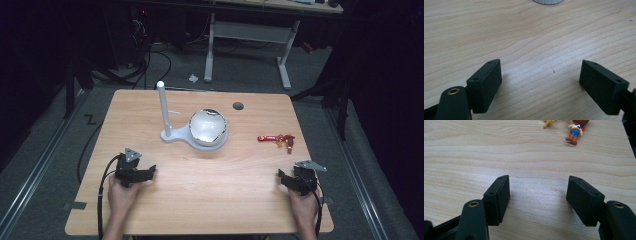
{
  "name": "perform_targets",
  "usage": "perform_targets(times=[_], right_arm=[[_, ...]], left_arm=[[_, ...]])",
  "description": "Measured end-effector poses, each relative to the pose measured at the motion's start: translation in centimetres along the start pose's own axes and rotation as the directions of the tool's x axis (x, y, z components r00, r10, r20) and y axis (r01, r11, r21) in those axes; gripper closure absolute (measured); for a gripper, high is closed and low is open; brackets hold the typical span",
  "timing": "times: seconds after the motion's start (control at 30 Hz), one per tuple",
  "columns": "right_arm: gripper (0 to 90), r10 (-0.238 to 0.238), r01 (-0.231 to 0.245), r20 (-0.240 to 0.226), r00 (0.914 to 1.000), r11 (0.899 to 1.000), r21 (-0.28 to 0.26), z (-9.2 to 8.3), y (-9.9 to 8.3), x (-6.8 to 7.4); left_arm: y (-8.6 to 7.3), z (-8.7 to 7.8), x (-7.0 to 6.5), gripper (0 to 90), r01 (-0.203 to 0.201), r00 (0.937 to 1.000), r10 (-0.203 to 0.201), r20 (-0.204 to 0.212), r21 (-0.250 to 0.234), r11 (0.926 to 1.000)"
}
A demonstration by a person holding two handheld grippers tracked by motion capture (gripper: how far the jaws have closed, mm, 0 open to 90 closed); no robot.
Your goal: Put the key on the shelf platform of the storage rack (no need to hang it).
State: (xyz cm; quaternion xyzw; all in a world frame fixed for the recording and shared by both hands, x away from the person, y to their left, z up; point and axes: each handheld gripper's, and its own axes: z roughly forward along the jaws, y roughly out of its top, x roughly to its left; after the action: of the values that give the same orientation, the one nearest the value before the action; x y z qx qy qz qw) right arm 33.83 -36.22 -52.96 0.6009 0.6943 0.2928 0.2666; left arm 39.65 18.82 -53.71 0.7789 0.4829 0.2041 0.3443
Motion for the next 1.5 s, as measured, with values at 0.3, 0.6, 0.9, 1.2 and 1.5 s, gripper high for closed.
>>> perform_targets(times=[0.3,0.6,0.9,1.2,1.5], right_arm=[[35.4,-0.002,0.002,-0.002,1.0,1.0,0.0,0.0,0.0,0.0],[38.6,-0.01,0.01,-0.009,0.9999,1.0,-0.001,0.0,0.0,0.0],[42.0,-0.003,0.003,0.0,1.0,1.0,-0.005,-0.2,-0.1,0.3],[46.7,-0.01,0.009,-0.015,0.9998,1.0,-0.01,-0.4,-0.3,-0.1],[47.4,-0.022,0.021,-0.018,0.9996,0.999,-0.042,-1.7,-0.1,-0.3]], left_arm=[[0.0,0.0,0.0,20.4,-0.001,1.0,0.001,0.003,-0.001,1.0],[0.0,-0.1,0.0,20.8,0.001,1.0,-0.001,0.002,-0.002,1.0],[0.0,-0.1,0.0,21.6,0.003,1.0,-0.003,-0.001,-0.004,1.0],[0.0,-0.1,0.0,21.6,0.002,1.0,-0.002,0.0,-0.003,1.0],[0.0,-0.1,0.0,21.7,0.002,1.0,-0.002,0.0,-0.003,1.0]])
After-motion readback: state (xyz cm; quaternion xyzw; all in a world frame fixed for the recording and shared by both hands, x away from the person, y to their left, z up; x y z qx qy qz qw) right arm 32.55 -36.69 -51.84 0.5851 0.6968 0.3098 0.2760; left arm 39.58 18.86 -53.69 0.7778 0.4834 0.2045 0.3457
